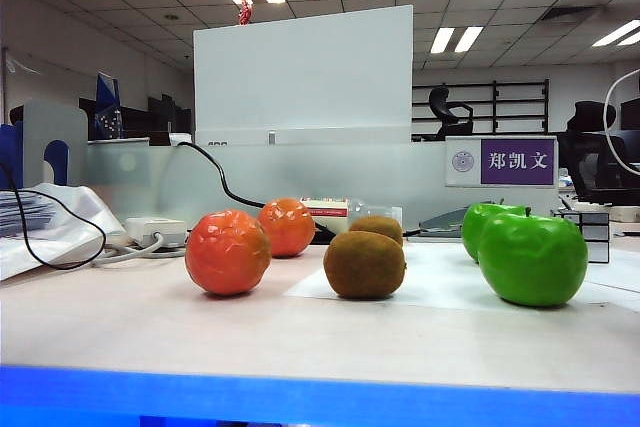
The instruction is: Put the same fruits together.
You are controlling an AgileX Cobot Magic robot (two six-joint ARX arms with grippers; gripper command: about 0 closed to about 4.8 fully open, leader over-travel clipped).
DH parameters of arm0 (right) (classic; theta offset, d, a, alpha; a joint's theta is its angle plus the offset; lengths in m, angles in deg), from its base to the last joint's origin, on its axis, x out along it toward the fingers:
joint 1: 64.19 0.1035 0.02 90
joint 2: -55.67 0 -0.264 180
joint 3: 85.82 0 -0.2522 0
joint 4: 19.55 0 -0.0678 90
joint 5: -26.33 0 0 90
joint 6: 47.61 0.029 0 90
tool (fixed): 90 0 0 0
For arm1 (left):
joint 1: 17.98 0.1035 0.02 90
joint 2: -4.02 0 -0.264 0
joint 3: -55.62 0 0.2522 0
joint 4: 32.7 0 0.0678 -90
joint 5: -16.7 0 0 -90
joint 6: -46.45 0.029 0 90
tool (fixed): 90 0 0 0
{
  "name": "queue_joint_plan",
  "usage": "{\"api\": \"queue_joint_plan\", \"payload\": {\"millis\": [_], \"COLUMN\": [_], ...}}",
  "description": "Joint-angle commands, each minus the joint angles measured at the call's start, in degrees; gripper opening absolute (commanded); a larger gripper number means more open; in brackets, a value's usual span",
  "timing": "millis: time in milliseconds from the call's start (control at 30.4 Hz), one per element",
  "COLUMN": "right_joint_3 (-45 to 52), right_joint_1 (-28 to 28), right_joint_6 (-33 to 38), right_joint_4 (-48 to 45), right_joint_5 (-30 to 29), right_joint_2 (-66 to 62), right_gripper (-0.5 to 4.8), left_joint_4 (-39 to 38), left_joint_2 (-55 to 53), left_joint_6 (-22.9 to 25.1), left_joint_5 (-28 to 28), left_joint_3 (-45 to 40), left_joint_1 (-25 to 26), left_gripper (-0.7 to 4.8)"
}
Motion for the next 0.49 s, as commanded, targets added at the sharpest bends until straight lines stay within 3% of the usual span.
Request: {"api": "queue_joint_plan", "payload": {"millis": [33, 165, 296, 395, 494], "right_joint_3": [0.4, 0.4, 0.4, -0.2, -0.6], "right_joint_1": [0.1, 0.1, 0.1, 0.1, 0.2], "right_joint_6": [0.7, 0.6, 0.6, 2.0, -0.6], "right_joint_4": [-1.3, -1.3, 0.6, 7.2, 11.4], "right_joint_5": [-4.8, -10.1, -10.5, -7.3, -7.8], "right_joint_2": [0.1, 0.1, 0.1, 0.1, -0.2], "right_gripper": [-0.07, -0.06, -0.06, -0.07, -0.07], "left_joint_4": [1.5, 0.8, -5.4, -13.9, -20.1], "left_joint_2": [0.1, 0.1, 0.1, 0.1, 0.1], "left_joint_6": [-5.2, -7.2, -7.1, -8.3, -7.4], "left_joint_5": [1.4, -5.9, -13.7, -14.4, -14.4], "left_joint_3": [0.3, 0.3, 0.3, 0.5, 0.5], "left_joint_1": [0.0, 0.0, 0.0, 0.0, 0.0], "left_gripper": [-0.06, -0.05, -0.04, 0.04, 0.04]}}
